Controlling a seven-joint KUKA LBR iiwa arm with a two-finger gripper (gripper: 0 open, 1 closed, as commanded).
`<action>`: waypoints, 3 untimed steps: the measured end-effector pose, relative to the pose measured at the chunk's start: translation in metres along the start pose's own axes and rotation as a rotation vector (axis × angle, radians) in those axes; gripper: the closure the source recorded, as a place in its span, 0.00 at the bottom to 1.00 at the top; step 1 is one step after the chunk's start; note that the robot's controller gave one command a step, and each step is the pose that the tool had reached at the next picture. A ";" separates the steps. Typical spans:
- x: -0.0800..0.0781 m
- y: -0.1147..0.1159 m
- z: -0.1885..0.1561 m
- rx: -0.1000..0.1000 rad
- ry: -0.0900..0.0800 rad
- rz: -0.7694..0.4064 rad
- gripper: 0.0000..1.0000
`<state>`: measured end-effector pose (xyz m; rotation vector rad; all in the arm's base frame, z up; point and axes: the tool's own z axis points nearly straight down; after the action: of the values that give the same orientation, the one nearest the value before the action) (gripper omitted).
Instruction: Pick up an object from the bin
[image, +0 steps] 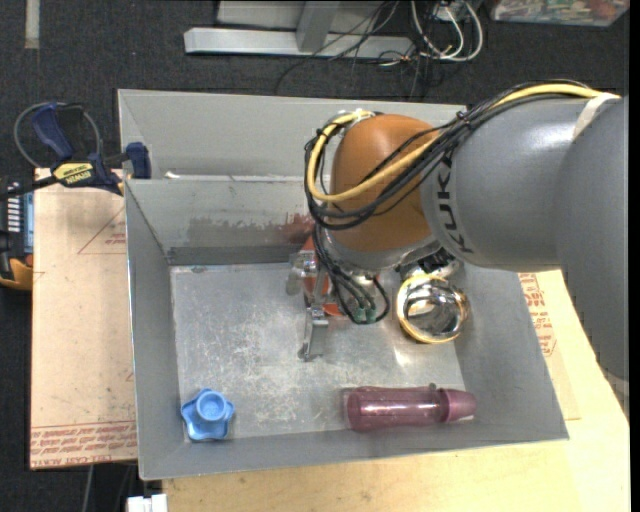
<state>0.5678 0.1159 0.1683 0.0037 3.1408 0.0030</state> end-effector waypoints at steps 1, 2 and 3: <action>0.000 0.000 0.000 0.000 0.000 0.000 0.00; 0.010 -0.017 -0.009 0.000 -0.001 -0.026 0.00; 0.003 -0.014 -0.001 -0.002 -0.002 -0.007 0.00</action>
Offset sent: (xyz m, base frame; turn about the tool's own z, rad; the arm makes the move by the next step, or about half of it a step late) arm -0.0102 -0.0168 0.0089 -0.0289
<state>0.5648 0.1016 0.1694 -0.0076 3.1390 0.0057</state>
